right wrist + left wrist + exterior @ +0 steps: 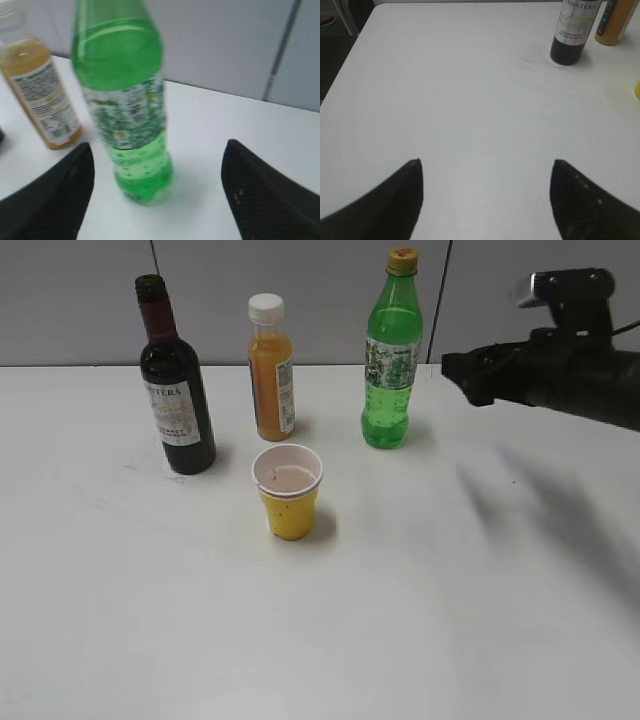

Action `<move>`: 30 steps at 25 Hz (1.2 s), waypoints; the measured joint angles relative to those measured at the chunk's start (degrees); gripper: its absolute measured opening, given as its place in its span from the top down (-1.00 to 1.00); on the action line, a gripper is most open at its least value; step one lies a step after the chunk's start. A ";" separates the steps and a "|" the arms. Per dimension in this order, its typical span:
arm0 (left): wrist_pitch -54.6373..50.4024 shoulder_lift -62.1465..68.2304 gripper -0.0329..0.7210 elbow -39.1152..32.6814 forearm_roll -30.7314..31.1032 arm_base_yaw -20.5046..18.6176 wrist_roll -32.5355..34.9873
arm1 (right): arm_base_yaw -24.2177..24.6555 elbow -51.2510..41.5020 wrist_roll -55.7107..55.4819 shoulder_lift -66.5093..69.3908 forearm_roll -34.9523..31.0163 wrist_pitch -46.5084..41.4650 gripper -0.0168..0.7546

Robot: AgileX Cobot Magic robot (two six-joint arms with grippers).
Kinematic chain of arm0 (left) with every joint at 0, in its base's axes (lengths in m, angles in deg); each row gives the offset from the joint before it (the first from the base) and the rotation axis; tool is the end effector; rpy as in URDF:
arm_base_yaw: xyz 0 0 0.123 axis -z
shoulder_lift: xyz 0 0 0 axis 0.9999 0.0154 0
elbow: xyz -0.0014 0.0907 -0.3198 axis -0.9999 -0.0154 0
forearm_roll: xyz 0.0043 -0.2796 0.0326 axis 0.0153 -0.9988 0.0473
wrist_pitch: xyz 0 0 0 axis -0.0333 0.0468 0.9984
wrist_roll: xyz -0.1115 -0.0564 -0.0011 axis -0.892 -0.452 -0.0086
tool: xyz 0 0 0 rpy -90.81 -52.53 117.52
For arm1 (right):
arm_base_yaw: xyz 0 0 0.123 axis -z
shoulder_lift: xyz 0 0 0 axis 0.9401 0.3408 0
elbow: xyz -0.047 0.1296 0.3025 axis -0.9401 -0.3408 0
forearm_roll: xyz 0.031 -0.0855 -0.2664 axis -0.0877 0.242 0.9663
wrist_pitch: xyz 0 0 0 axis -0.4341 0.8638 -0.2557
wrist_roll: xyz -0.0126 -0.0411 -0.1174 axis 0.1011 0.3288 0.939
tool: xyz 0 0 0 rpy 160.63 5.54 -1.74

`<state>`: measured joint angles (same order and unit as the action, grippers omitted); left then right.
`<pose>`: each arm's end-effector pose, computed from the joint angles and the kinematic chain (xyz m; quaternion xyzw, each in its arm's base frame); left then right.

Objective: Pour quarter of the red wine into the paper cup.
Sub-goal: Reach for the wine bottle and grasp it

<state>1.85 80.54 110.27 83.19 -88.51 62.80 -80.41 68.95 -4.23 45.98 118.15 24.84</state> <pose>0.0044 -0.0096 0.2651 0.0592 0.8622 -0.0150 0.5029 0.4051 0.1172 0.1815 -0.1648 0.7982 0.1968 0.5450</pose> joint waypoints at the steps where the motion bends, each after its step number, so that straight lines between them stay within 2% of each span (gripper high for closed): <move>1: 0.00 0.00 -0.63 0.00 0.00 0.00 0.00 | 0.00 -0.09 0.00 -1.95 -1.36 -3.79 -0.59; 4: 0.00 0.00 -0.63 0.00 0.00 0.00 0.00 | 0.00 0.10 0.00 -7.76 -7.35 -17.99 -0.59; 6: 0.00 0.00 -0.63 0.00 0.00 0.00 0.00 | 0.00 2.15 0.00 -10.14 -10.90 -30.46 -0.59; 10: 0.00 0.00 -0.63 0.00 0.00 0.00 0.00 | 0.00 9.55 0.46 -10.59 -13.82 -56.16 -0.59; 13: 0.00 0.00 -0.63 0.00 0.00 0.00 0.00 | 0.67 16.42 6.81 -9.71 -17.51 -70.96 -0.59; 16: 0.00 0.00 -0.63 0.00 0.00 0.00 0.00 | 3.13 24.38 18.03 -7.43 -28.28 -82.41 -0.59; 19: 0.00 0.00 -0.63 0.00 0.00 0.00 0.00 | 6.22 31.18 24.88 -4.88 -36.13 -91.51 -0.59; 24: 0.00 0.00 -0.63 0.00 0.00 0.00 0.00 | 7.98 39.88 27.70 -2.88 -37.95 -104.13 -0.59; 30: 0.00 0.00 -0.63 0.00 0.00 0.00 0.00 | 8.11 40.24 28.32 -5.13 -38.66 -106.02 -0.59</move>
<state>1.85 80.54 110.27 83.19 -88.51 62.80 -72.29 109.19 24.09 40.85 79.49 -81.18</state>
